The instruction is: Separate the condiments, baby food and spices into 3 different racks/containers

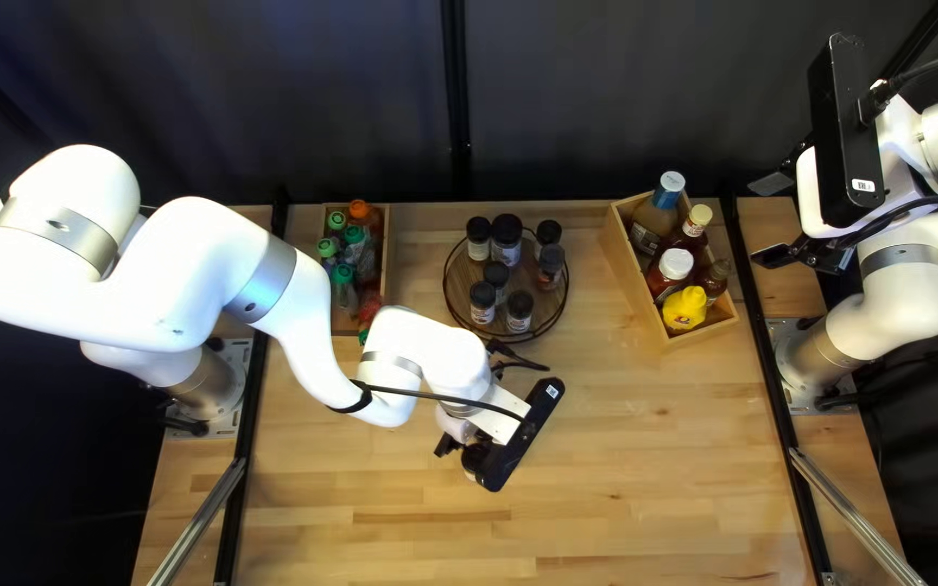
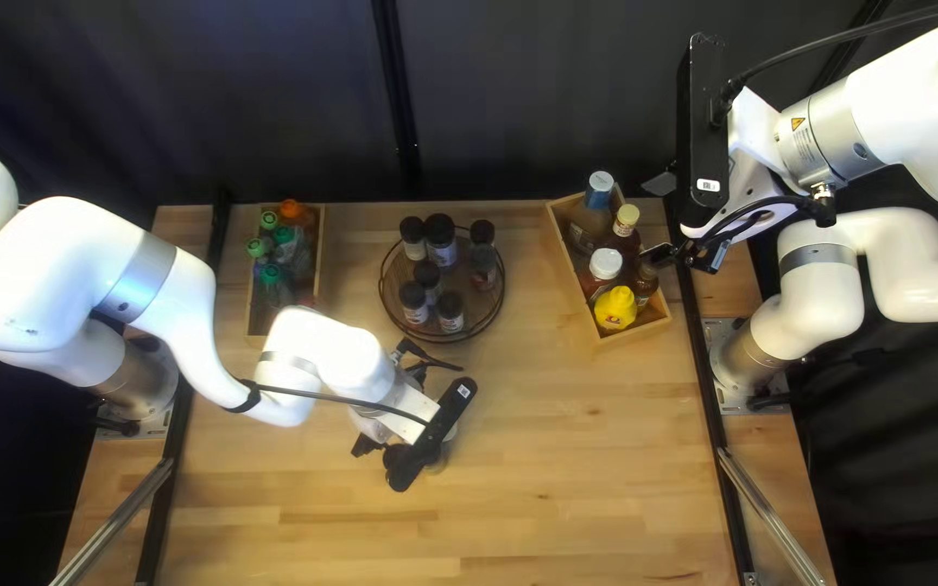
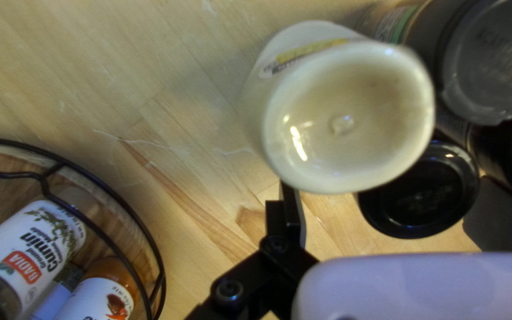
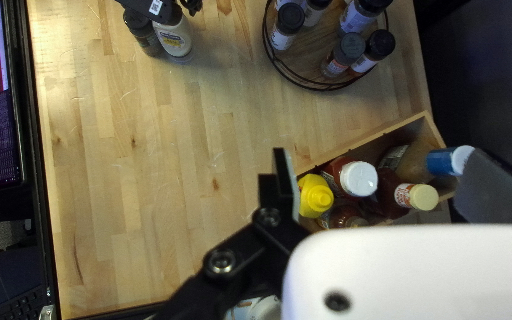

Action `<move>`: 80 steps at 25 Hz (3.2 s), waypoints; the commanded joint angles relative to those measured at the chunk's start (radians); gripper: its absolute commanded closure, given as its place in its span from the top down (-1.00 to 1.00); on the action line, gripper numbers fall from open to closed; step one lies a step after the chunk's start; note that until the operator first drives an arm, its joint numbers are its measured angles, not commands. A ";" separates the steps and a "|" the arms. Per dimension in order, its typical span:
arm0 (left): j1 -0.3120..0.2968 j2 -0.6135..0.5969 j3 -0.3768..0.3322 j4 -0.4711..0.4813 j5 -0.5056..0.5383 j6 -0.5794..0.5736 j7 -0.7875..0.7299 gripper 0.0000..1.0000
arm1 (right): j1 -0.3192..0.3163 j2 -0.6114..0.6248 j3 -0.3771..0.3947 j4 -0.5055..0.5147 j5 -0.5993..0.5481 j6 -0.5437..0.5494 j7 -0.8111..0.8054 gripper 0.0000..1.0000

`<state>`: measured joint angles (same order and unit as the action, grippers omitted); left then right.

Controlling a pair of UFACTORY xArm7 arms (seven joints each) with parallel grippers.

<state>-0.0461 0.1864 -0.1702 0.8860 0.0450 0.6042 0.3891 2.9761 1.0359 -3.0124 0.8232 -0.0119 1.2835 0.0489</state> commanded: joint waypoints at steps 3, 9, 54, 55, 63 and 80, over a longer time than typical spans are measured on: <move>0.011 -0.002 -0.011 0.000 -0.042 -0.019 0.033 1.00 | 0.000 0.000 0.000 0.000 0.000 0.000 0.000 1.00; 0.011 -0.009 -0.017 0.006 -0.058 -0.016 0.039 0.01 | 0.000 0.000 0.000 0.000 0.000 0.000 0.000 1.00; 0.336 -0.253 0.154 -0.029 0.126 0.161 -0.380 -1.00 | 0.000 0.000 0.000 0.000 0.000 0.000 0.000 1.00; 0.336 -0.242 0.154 -0.025 0.122 0.155 -0.379 -1.00 | 0.000 0.000 0.000 0.000 0.000 0.000 0.000 1.00; 0.341 -0.158 0.159 -0.005 0.096 0.100 -0.371 -1.00 | 0.000 0.000 0.000 0.000 0.000 0.000 0.000 1.00; 0.336 -0.162 0.144 0.002 0.011 0.130 -0.313 1.00 | 0.000 0.000 0.000 0.000 0.000 0.000 0.000 1.00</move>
<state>0.2985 0.0541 -0.0161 0.8804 0.0787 0.6956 0.0561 2.9761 1.0359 -3.0124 0.8232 -0.0119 1.2835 0.0489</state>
